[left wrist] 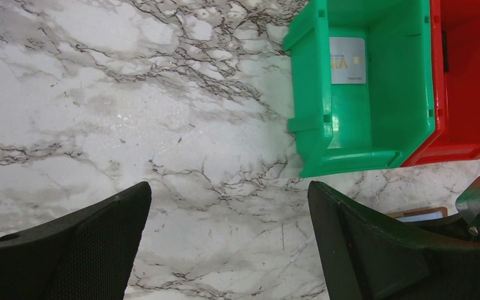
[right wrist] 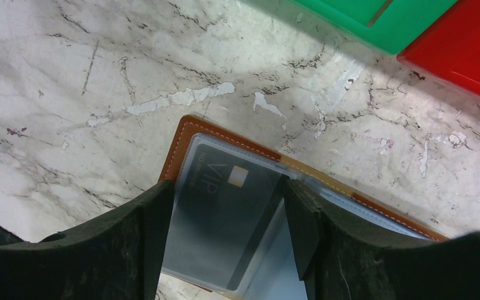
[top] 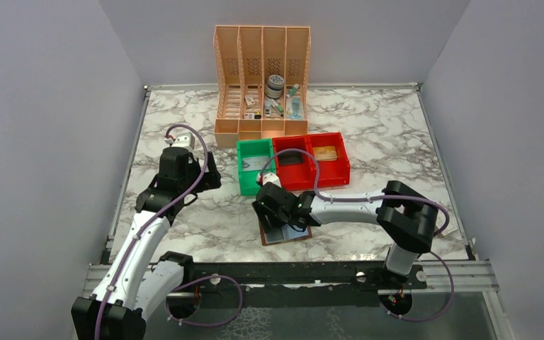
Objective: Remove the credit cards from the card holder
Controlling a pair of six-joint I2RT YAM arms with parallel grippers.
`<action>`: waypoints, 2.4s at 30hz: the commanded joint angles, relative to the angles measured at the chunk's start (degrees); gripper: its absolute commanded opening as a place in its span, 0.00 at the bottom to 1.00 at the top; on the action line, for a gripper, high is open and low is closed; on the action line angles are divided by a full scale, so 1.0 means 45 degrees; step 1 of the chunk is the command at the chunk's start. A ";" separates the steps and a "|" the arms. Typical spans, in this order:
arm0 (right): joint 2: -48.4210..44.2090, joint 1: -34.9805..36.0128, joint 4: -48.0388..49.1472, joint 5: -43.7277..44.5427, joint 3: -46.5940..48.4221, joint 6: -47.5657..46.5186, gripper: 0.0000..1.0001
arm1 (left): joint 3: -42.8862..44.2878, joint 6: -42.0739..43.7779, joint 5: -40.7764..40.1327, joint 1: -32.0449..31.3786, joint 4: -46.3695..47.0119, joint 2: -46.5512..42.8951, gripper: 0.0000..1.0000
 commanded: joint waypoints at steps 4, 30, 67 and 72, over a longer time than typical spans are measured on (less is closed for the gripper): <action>0.1249 0.0297 -0.1098 0.0972 -0.0059 0.0480 0.67 | -0.0109 -0.0058 0.0427 0.0052 0.0199 0.0099 0.99; -0.0452 -0.1399 0.3262 -0.4726 -0.2275 0.1501 0.48 | -0.3831 -0.5218 0.0656 -0.5905 0.4422 -0.1039 0.79; 0.0310 0.0279 -0.0608 0.0715 -0.0466 -0.0580 0.65 | -0.4670 -0.7267 -0.2148 -0.6862 0.1530 -0.4645 0.62; 0.0640 0.0505 -0.0860 0.1165 -0.0168 -0.0511 0.65 | -0.4727 -0.7249 -0.2201 -0.6862 0.1490 -0.4781 0.62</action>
